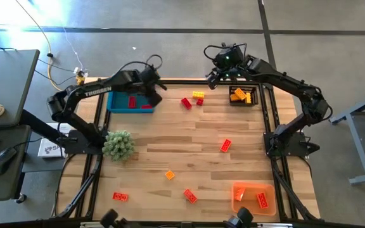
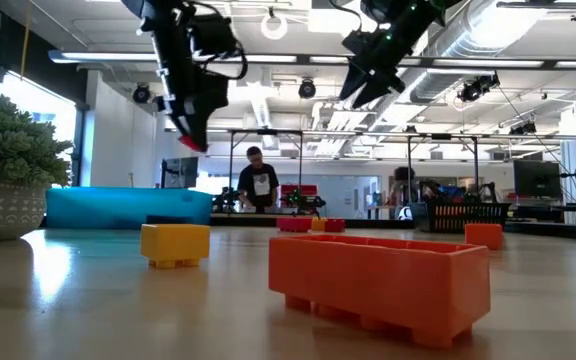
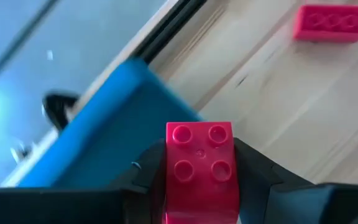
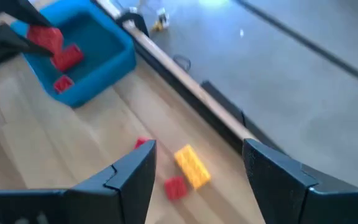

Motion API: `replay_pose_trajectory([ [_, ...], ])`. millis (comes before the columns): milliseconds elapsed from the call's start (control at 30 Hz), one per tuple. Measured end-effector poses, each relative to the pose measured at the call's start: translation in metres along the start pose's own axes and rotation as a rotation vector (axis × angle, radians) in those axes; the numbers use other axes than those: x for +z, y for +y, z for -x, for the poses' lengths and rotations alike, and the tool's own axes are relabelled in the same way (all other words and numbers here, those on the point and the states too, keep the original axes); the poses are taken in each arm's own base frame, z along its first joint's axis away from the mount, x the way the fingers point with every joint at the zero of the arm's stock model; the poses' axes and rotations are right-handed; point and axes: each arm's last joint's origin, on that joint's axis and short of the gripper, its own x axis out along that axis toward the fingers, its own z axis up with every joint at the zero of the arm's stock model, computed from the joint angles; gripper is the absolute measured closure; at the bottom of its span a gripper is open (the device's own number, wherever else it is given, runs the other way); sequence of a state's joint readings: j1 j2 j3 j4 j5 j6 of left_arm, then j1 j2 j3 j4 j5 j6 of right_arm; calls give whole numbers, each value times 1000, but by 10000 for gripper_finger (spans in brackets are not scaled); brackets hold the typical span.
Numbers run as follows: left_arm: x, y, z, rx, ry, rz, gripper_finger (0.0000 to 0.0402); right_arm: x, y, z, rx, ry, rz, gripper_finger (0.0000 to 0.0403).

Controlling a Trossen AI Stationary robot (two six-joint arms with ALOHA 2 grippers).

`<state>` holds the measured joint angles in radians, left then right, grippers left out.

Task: Sort & place blocks by color
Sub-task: Put the red game piece into the blue bin

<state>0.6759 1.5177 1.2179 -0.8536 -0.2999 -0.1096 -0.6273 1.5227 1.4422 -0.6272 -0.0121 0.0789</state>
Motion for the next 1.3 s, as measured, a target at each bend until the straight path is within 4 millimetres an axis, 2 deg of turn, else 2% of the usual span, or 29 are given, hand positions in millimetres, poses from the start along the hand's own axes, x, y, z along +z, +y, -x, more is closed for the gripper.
replay_pose_trajectory([
  [233,-4,29,-13,-3,78,149,289,8,0,-22,28,-79,35,177],
  [500,-12,51,-33,29,222,186,276,-6,-2,-74,26,31,56,177],
  [767,-14,55,-61,-11,318,178,273,-29,-4,-122,64,161,49,177],
  [900,-16,55,-75,-14,364,162,272,-39,-6,-138,65,206,53,177],
  [1300,-19,49,-95,-65,429,148,262,-52,-6,-158,99,259,107,177],
])
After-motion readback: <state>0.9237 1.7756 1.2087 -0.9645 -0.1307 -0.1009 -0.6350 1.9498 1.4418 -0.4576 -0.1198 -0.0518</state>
